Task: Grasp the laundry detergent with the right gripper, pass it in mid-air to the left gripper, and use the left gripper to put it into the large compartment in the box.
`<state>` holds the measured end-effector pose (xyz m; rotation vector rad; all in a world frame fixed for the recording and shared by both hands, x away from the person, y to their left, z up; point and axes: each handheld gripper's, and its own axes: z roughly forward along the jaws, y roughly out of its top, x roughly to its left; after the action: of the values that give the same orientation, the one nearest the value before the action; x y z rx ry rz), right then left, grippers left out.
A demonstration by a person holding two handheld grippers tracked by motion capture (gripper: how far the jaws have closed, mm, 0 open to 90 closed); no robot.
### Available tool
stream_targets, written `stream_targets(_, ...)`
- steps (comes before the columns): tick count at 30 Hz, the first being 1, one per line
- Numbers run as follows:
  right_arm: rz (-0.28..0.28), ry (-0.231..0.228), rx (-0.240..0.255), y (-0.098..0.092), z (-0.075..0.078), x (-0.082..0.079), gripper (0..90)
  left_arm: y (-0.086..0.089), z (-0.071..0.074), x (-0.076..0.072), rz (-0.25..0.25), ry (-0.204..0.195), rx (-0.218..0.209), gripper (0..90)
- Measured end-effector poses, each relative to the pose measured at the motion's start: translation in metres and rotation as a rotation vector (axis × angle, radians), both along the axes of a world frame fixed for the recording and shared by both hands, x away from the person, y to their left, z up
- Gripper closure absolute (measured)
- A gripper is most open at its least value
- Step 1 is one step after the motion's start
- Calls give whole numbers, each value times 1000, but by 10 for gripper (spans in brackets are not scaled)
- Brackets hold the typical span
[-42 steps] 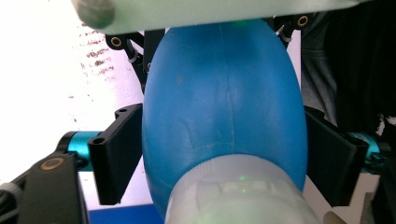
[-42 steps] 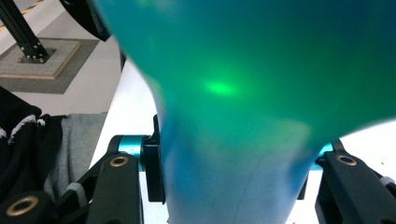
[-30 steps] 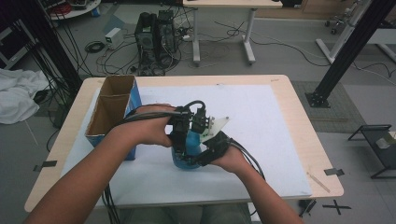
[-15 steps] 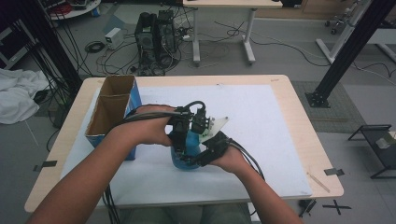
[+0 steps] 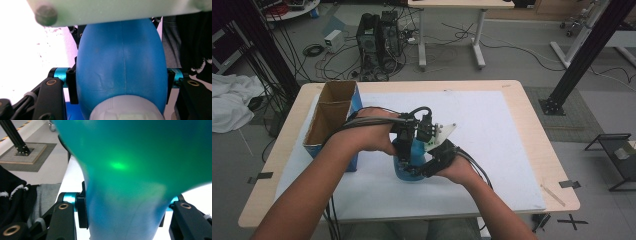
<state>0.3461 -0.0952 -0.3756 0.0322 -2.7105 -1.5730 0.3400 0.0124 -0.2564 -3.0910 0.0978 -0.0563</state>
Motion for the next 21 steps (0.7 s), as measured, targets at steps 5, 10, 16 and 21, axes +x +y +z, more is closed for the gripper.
stream_targets(5, -10, 31, 5, -1, 2, -4, 415, 0, 4, 0, -2, 6, -9, 389)
stream_targets(10, -14, -9, 72, -8, 7, 1, 311, 1, 7, -1, 29, 11, -6, 389)
stream_targets(16, -47, 9, 56, -20, 13, -1, 225, 4, 13, 2, 60, 12, 2, 388)
stream_targets(21, -86, 23, 54, -31, 18, -1, 201, 10, 23, 6, 97, 10, 13, 388)
